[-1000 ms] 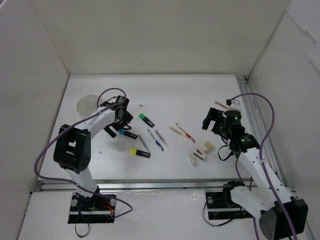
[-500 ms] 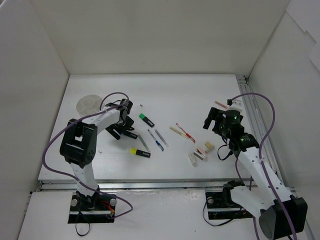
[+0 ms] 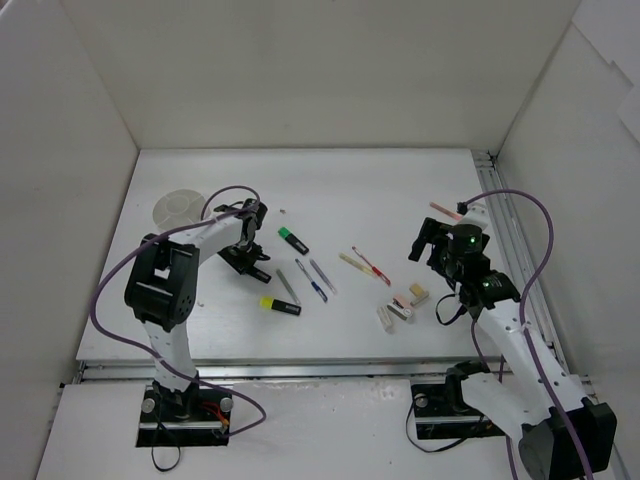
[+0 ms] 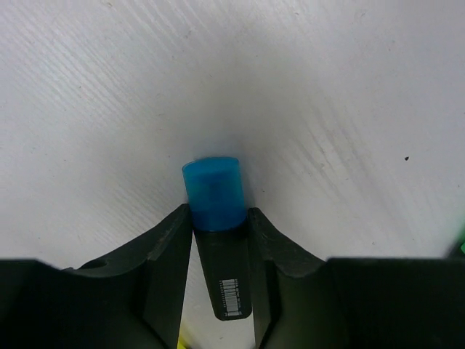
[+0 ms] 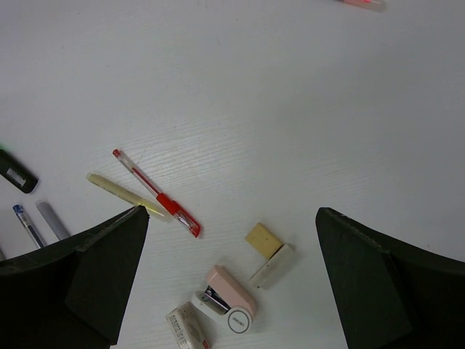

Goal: Sort the stationery into containers
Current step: Pick up the pen from the center of the board, then place the pen in the storage box.

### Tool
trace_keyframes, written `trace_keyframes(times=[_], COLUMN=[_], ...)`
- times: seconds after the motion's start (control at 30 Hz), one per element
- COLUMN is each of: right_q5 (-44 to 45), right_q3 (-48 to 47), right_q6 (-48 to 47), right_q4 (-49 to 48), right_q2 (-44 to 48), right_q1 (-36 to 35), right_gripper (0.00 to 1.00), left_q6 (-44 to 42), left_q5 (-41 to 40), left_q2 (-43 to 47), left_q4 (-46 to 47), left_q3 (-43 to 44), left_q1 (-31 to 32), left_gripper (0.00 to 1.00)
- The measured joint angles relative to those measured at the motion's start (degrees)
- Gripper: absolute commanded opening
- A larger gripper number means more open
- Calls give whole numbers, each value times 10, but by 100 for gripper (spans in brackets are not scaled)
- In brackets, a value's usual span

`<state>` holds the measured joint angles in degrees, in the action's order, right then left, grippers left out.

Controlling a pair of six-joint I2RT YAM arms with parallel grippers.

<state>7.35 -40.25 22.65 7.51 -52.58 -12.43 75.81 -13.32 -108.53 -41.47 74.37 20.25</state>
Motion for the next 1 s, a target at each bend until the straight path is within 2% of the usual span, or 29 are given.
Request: trace_keyframes(times=[0.13, 0.3, 0.4, 0.57, 0.73, 0.87, 1.0], right_q5=[2, 4, 4, 6, 8, 9, 19], right_q3=[0, 2, 3, 3, 3, 3, 3], right_q6=[0, 0, 0, 0, -2, -6, -9], right_q4=[1, 5, 5, 5, 5, 5, 5], right_q2=[6, 15, 19, 21, 14, 3, 1], right_q1=[0, 0, 0, 0, 0, 0, 0], right_gripper=[98, 98, 98, 98, 98, 98, 98], left_q6=[-1, -21, -64, -229, -417, -546, -631], left_q5=[-14, -53, -84, -134, -177, -158, -90], left_q2=[2, 36, 92, 222, 352, 409, 405], left_q4=[-5, -11, -3, 98, 251, 377, 467], left_q3=[0, 0, 0, -14, -101, -181, -219], left_q1=[0, 0, 0, 0, -15, -82, -163], left_gripper=[18, 1, 0, 0, 1, 0, 0])
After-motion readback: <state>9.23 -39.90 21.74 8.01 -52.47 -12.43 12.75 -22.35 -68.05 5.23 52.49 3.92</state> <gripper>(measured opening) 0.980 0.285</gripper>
